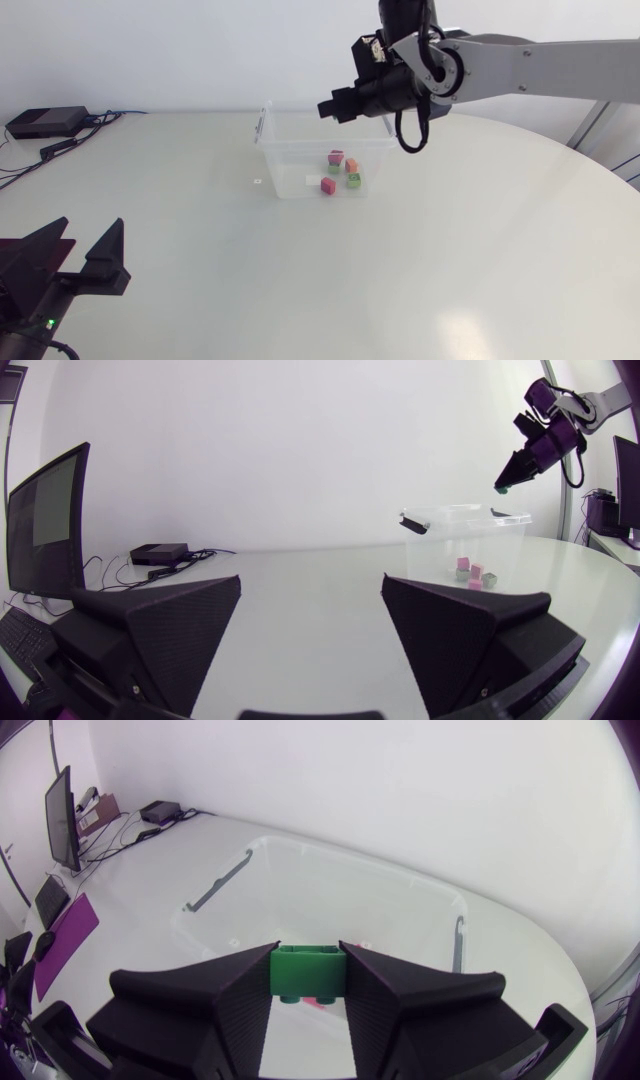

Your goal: Place the duplo bricks in the container

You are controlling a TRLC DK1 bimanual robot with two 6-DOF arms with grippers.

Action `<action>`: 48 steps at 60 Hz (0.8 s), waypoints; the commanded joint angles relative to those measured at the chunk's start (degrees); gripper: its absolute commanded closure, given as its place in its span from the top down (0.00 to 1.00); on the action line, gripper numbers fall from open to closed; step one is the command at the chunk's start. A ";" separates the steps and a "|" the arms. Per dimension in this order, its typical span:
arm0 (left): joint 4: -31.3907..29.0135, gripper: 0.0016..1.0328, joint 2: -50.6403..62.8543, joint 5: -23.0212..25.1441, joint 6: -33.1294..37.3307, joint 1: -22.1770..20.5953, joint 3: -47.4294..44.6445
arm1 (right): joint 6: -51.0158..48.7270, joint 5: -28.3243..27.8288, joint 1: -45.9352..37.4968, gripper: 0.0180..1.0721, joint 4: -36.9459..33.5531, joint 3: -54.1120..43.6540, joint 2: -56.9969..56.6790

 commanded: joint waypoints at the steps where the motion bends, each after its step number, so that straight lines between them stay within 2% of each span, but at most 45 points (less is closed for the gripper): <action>1: 0.19 0.96 -0.69 -0.33 -0.80 0.30 -0.99 | -0.91 0.46 -0.72 0.26 3.47 1.35 3.27; 7: 0.19 0.96 -0.69 -0.33 -0.80 0.30 -0.91 | -2.14 0.64 -1.16 0.26 4.44 3.46 7.66; 9: 0.19 0.96 -0.69 -0.33 -0.80 0.30 -0.99 | -2.31 0.64 -1.34 0.30 4.08 4.52 9.42; 10: 0.19 0.96 -0.69 -0.33 -0.80 0.30 -0.99 | -2.31 0.64 -1.43 0.36 4.00 4.96 10.12; 15: 0.19 0.96 -0.69 -0.33 -0.80 0.30 -0.99 | -2.31 0.55 -1.95 0.91 2.77 6.54 12.23; 16: 0.19 0.96 -0.69 -0.33 -0.80 0.30 -0.99 | -2.31 0.55 -1.95 0.97 2.85 6.54 12.23; 33: 0.19 0.96 -0.69 -0.33 -0.80 0.30 -0.99 | -3.19 -0.51 -5.38 0.96 4.08 -0.58 1.34; 41: 0.19 0.96 -0.69 -0.33 -0.80 0.30 -0.91 | -5.57 -0.68 -9.69 0.96 11.82 -10.95 -9.39; 48: 0.19 0.96 -0.69 -0.33 -0.80 0.30 -0.99 | -6.53 -1.21 -14.08 0.96 15.60 -18.51 -16.68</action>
